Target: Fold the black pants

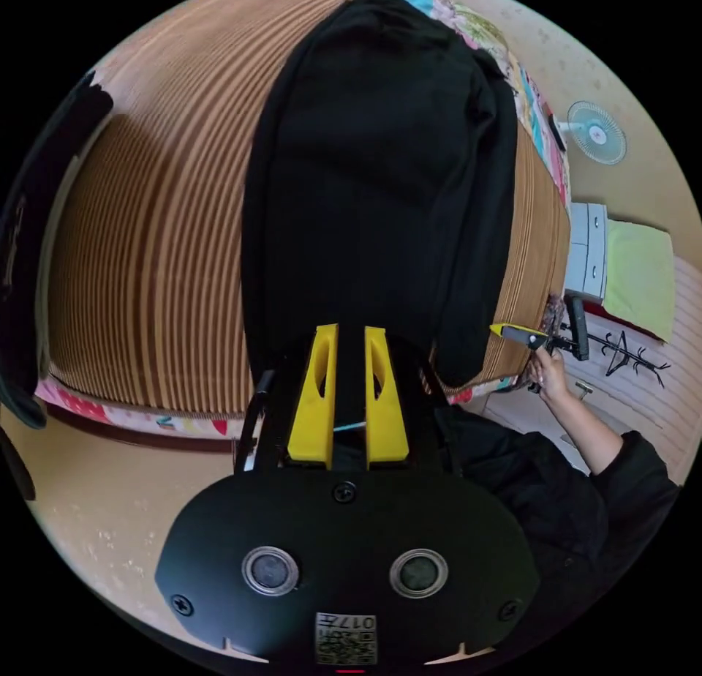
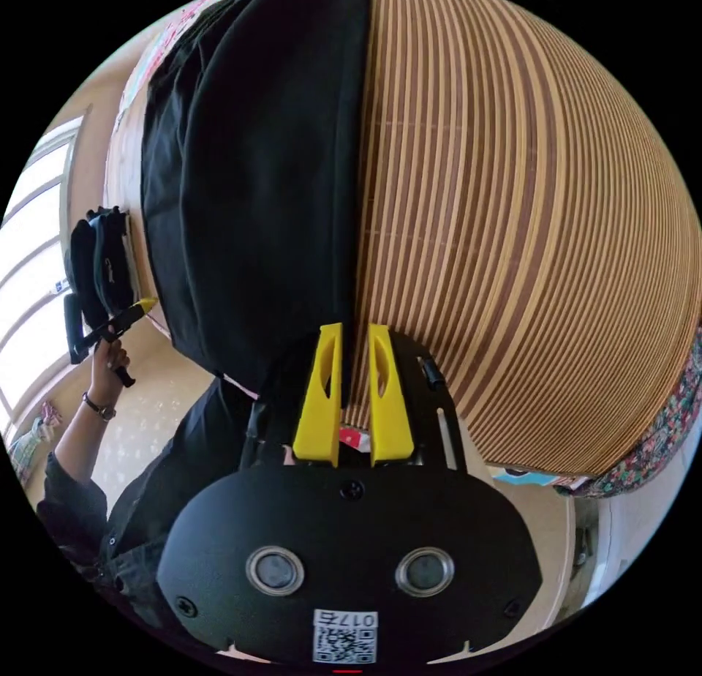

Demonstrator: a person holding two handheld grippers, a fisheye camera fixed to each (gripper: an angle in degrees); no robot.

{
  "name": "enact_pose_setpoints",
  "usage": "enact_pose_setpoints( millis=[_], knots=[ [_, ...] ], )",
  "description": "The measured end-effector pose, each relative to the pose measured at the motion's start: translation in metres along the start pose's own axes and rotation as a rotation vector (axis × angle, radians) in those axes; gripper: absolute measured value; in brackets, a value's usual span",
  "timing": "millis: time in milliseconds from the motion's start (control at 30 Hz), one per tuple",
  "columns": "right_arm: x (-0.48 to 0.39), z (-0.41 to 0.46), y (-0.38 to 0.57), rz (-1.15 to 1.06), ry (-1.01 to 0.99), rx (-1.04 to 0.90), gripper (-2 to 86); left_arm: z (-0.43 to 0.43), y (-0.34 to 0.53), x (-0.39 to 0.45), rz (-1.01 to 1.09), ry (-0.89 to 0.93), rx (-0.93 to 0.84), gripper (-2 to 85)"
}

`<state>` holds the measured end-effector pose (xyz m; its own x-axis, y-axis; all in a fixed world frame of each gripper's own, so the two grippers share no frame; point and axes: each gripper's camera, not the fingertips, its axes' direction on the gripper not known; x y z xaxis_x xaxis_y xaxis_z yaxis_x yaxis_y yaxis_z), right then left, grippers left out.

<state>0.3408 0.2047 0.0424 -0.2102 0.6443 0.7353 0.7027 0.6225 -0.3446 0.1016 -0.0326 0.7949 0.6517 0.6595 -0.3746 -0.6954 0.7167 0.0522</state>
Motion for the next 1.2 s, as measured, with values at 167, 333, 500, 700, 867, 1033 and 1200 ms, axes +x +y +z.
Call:
enact_pose_setpoints(
  millis=[167,333,500,700,867,1033,1200],
  knots=[
    [0.013,0.000,0.044,-0.188,0.294,-0.201,1.5,0.047,0.012,0.029,0.048,-0.215,-0.268,4.8],
    [0.050,-0.080,0.065,-0.123,-0.038,0.052,3.8,0.033,0.032,0.027,-0.068,-0.131,-0.138,0.0],
    [0.058,-0.117,0.023,0.028,-0.161,0.184,11.8,0.033,0.051,0.001,-0.214,0.094,-0.157,-0.9],
    [0.049,-0.128,0.011,-0.034,0.052,0.078,4.5,0.012,0.065,-0.005,-0.225,0.050,-0.152,-1.0],
    [0.106,-0.193,0.059,-0.098,-0.434,0.179,2.5,-0.017,0.075,-0.016,-0.201,0.024,-0.112,-1.0],
    [0.232,-0.226,0.133,0.184,-0.522,0.405,1.1,-0.044,0.084,-0.027,-0.202,0.040,-0.027,-1.0],
    [0.302,-0.233,0.158,0.413,-0.621,0.437,0.5,-0.053,0.079,-0.033,-0.198,0.078,0.029,-0.7]
  ],
)
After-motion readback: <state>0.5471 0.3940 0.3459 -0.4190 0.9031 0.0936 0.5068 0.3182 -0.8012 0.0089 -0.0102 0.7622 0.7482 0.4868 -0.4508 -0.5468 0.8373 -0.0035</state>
